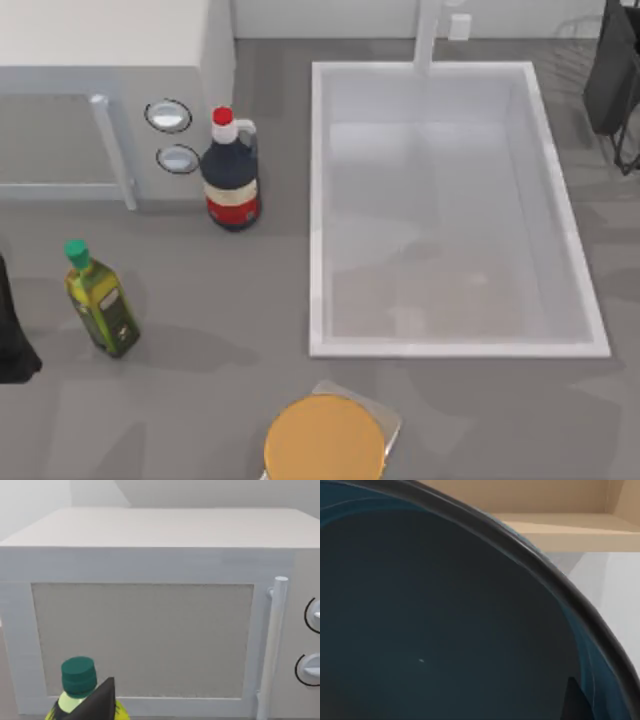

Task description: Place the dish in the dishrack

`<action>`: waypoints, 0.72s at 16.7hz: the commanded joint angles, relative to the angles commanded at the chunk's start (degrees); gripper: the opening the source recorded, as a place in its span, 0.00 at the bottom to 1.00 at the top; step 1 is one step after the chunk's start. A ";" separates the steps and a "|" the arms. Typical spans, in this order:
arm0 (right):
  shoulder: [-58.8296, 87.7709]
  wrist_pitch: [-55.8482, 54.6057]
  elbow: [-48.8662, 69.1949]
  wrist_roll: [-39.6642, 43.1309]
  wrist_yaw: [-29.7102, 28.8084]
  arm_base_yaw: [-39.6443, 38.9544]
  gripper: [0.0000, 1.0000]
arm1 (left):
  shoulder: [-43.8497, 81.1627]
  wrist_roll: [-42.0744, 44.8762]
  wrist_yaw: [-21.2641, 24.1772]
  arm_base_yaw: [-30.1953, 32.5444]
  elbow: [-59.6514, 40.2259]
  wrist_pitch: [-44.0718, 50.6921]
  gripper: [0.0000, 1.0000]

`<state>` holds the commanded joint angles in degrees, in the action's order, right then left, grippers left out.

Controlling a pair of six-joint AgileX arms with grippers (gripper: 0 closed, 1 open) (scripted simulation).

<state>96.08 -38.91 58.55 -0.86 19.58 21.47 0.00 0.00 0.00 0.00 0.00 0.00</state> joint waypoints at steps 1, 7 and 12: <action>2.33 -2.85 -0.77 -0.01 -1.17 -1.23 0.00 | 0.00 0.00 0.00 0.00 0.00 0.00 1.00; 6.88 -8.25 -2.48 -0.07 -3.69 -3.90 0.00 | 0.00 0.00 0.00 0.00 0.00 0.00 1.00; 6.88 -8.25 -2.48 -0.07 -3.69 -3.90 0.23 | 0.00 0.00 0.00 0.00 0.00 0.00 1.00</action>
<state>102.96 -47.16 56.07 -0.93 15.88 17.58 0.00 0.00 0.00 0.00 0.00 0.00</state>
